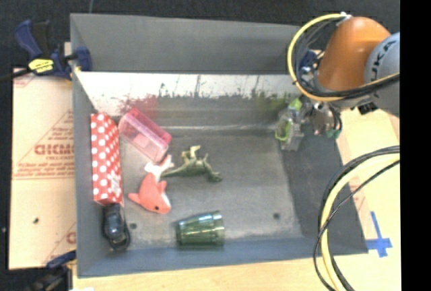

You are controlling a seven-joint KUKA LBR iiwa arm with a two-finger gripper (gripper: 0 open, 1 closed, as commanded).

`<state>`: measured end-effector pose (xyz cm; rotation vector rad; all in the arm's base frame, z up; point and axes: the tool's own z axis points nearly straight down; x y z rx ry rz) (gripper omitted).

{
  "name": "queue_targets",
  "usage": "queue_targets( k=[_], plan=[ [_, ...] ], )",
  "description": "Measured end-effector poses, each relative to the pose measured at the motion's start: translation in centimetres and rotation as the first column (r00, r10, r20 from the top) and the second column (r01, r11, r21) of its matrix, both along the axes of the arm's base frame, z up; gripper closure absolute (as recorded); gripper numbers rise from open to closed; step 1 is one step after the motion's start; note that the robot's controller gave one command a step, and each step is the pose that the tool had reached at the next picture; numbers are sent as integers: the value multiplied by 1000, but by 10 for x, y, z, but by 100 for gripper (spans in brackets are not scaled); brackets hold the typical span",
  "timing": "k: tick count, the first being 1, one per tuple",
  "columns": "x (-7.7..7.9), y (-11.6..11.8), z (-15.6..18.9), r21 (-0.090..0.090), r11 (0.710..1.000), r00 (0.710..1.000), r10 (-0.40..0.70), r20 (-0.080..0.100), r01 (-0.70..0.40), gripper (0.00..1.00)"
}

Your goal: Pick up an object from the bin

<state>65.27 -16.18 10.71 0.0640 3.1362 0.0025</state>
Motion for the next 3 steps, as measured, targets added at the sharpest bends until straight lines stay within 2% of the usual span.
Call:
queue_targets(
  k=[1, 2, 3],
  plan=[
    [2, -1, 19, -3, 1000, 1000, -1, 11, 1, 100],
    [1, -1, 26, -2, 1000, 1000, -1, 7, 1, 100],
    [3, -2, 42, -4, 1000, 1000, -1, 17, 1, 100]
  ],
)
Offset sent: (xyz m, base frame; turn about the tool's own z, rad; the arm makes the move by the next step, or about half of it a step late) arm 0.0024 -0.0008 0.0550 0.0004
